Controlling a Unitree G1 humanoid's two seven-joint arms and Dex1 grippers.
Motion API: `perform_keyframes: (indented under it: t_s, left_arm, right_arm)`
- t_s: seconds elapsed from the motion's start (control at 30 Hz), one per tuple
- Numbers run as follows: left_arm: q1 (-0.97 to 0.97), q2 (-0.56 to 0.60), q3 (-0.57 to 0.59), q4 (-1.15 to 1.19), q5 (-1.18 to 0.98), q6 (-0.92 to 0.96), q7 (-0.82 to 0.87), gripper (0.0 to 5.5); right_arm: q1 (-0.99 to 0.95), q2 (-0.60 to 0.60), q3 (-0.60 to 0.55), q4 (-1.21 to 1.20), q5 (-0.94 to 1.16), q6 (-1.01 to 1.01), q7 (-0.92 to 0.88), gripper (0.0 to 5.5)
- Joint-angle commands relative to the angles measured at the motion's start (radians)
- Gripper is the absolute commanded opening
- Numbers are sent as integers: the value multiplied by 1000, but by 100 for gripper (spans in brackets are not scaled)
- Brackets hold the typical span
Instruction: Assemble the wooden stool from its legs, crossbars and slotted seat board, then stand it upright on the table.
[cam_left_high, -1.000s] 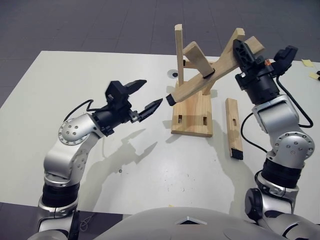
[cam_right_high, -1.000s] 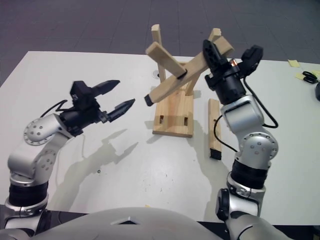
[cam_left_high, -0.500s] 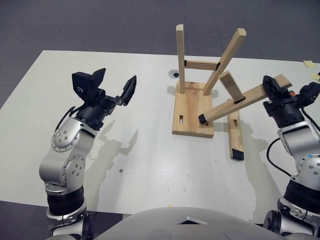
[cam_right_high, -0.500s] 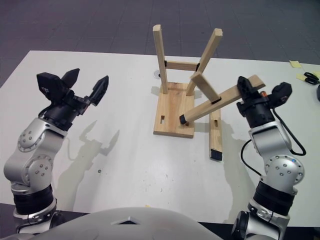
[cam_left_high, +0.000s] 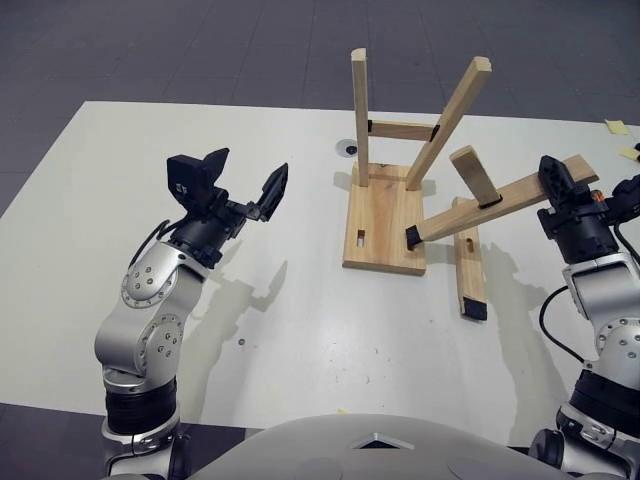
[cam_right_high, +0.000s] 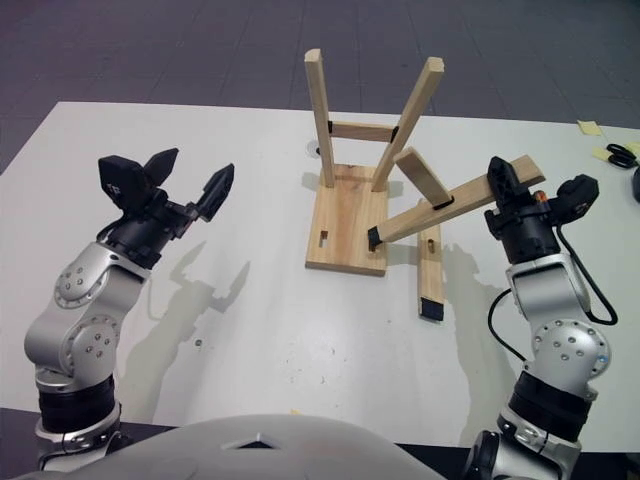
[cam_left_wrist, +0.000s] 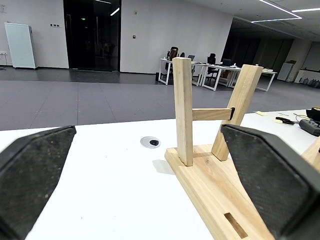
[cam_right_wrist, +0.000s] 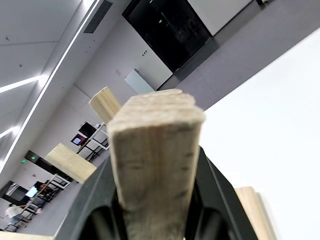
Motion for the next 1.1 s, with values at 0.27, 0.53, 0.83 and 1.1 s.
perform_keyframes:
  t_s: [0.27,0.53,0.83,1.1]
  left_arm:
    - [28,-10,-10,-3,28,-21,6,540]
    - [38,-14,-26,-2,40,-29,0,540]
    - [26,-2,-28,23,52,-43,-17,540]
    - [16,1,-54,46,87,-63,-29,540]
  right_arm:
    - [26,-28,2,17,-31,30,31,104]
    - [-45,-55,20,45,-157,-26,72,104]
    - [-45,-95,105,25,-403,-94,193,104]
    - [17,-195,281,-39,-628,-119,353,104]
